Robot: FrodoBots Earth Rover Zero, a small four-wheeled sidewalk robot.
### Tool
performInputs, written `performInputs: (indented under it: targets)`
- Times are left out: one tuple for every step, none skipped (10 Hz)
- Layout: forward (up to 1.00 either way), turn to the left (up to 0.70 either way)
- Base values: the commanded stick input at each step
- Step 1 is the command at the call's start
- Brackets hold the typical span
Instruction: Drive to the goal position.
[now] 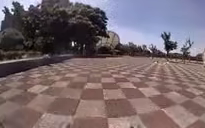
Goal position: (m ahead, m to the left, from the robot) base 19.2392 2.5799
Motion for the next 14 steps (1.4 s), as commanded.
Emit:
performInputs:
  targets:
    - [0.7, 0.0]
    - [0.7, 0.0]
    - [0.7, 0.0]
    - [0.7, 0.0]
    - [0.7, 0.0]
    - [0.7, 0.0]
    - [0.7, 0.0]
    - [0.7, 0.0]
    - [0.7, 0.0]
    - [0.7, 0.0]
    - [0.7, 0.0]
    - [0.7, 0.0]
    - [0.7, 0.0]
    - [0.7, 0.0]
